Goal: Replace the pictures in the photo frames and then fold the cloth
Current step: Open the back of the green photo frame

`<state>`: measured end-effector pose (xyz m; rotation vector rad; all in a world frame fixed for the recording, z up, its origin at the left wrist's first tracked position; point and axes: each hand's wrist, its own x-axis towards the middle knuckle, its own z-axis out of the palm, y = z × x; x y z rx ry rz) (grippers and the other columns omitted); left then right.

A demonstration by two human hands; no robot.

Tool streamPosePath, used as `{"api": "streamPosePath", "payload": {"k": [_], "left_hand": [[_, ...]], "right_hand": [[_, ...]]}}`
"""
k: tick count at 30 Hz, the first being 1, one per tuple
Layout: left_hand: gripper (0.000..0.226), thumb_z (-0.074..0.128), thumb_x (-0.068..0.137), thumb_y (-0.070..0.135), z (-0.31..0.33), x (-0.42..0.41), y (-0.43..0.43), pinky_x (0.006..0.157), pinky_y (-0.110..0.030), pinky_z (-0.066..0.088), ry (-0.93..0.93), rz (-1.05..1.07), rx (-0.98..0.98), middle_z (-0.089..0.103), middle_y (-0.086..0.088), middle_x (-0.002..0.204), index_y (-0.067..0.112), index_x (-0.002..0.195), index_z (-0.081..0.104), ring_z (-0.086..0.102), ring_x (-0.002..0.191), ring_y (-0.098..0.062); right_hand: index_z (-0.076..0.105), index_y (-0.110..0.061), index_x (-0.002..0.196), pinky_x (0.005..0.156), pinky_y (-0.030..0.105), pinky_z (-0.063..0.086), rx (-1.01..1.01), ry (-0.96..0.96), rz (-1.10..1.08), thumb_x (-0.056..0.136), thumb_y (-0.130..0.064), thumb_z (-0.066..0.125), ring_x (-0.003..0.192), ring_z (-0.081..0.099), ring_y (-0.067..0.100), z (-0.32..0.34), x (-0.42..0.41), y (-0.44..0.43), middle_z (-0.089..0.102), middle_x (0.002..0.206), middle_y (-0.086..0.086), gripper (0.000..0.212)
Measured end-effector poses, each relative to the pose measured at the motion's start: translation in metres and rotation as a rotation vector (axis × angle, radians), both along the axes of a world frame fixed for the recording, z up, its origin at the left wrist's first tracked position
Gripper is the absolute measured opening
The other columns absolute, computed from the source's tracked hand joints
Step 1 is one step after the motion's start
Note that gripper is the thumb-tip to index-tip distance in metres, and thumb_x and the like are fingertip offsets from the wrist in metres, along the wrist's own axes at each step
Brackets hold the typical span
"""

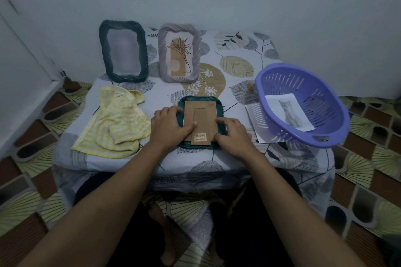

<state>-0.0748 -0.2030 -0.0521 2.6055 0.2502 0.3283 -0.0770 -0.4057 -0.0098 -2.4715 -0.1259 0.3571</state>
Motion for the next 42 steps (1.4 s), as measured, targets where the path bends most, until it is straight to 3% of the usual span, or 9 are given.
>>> {"api": "streamPosePath", "payload": {"k": [7,14,24,29,42], "left_hand": [[0.056,0.061,0.084,0.063,0.004,-0.002,-0.014,0.099,-0.04,0.033,0.031,0.009,-0.03,0.055,-0.004,0.128,0.026,0.126,0.058,0.042,0.123,-0.027],[0.056,0.057,0.087,0.064,0.006,0.002,-0.035,0.108,-0.042,0.027,0.082,-0.09,-0.031,0.05,-0.003,0.135,0.031,0.132,0.054,0.036,0.129,-0.025],[0.059,0.041,0.083,0.068,0.0,-0.002,-0.035,0.107,-0.043,0.025,0.005,-0.107,-0.038,0.055,0.003,0.133,0.031,0.126,0.058,0.04,0.13,-0.02],[0.061,0.038,0.082,0.07,0.002,-0.004,-0.036,0.115,-0.052,0.017,0.025,-0.077,-0.103,0.037,-0.001,0.155,0.033,0.125,0.062,0.015,0.148,-0.024],[0.075,0.026,0.08,0.077,0.006,-0.007,-0.033,0.113,-0.051,0.013,0.014,-0.101,-0.177,0.034,0.005,0.157,0.034,0.126,0.066,0.012,0.148,-0.019]], "right_hand": [[0.047,-0.028,0.146,0.113,0.046,0.027,0.012,-0.03,-0.049,0.088,-0.031,0.063,0.138,0.035,0.026,-0.002,0.0,-0.004,0.04,0.149,0.003,0.06],[0.048,-0.028,0.143,0.108,0.046,0.028,-0.031,-0.044,-0.171,0.09,-0.031,0.055,0.137,0.035,0.029,0.0,0.006,-0.021,0.043,0.149,0.004,0.054],[0.052,-0.031,0.14,0.106,0.046,0.025,0.039,-0.01,-0.235,0.089,-0.032,0.055,0.136,0.037,0.025,0.001,0.006,-0.022,0.043,0.147,0.001,0.052],[0.06,-0.032,0.132,0.107,0.046,0.022,0.085,-0.042,-0.308,0.089,-0.035,0.056,0.137,0.036,0.022,0.004,0.009,-0.019,0.039,0.149,-0.004,0.043],[0.076,-0.031,0.108,0.106,0.046,0.022,0.167,-0.087,-0.352,0.089,-0.03,0.056,0.134,0.039,0.022,0.005,0.01,-0.015,0.048,0.145,-0.014,0.028]]}}
